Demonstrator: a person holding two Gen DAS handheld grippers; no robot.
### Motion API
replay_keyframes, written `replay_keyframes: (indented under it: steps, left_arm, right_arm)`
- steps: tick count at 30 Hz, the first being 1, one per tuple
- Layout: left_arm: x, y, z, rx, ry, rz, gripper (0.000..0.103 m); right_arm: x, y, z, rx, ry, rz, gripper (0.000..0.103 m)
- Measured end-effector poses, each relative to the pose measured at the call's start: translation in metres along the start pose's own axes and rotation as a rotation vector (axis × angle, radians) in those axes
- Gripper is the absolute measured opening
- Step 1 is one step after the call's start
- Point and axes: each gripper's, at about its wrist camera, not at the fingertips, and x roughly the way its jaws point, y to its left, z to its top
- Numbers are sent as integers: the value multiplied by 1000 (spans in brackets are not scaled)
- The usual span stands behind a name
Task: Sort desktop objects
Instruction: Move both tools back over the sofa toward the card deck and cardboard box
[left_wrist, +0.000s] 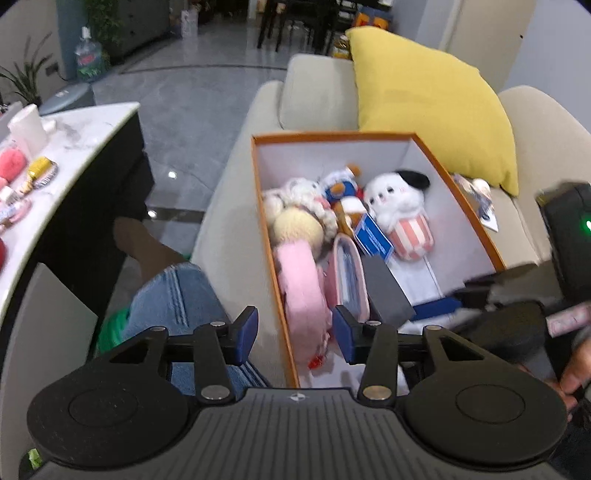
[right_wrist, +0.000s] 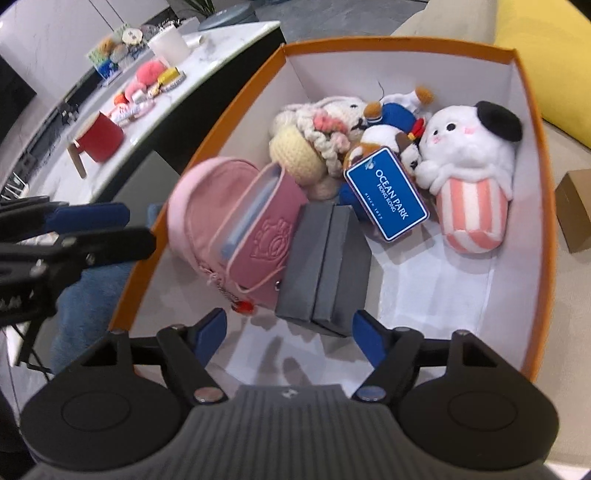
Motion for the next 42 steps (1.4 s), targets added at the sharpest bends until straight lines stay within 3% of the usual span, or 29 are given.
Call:
replay_keyframes:
  steps: [5, 15, 23, 27, 35, 42]
  left_arm:
    - [12, 0, -4, 5, 37, -56, 44]
    - [13, 5, -3, -2, 36, -99, 42]
    - [13, 1, -2, 23, 42, -51, 41]
    - [2, -1, 0, 19, 7, -14, 41]
    - [-26, -35, 10, 106, -86, 32, 41]
    - [-34, -97, 23, 227, -144, -60, 41]
  right_arm:
    - [6, 3, 10, -23, -12, 46, 77]
    - [14, 5, 19, -98, 5, 67, 79]
    - [15, 11, 16, -99, 9, 32, 78]
    - [1, 10, 12, -91, -10, 5, 78]
    - [-66, 8, -15, -126, -162, -14, 78]
    - [-134, -21, -43, -78, -368, -87, 78]
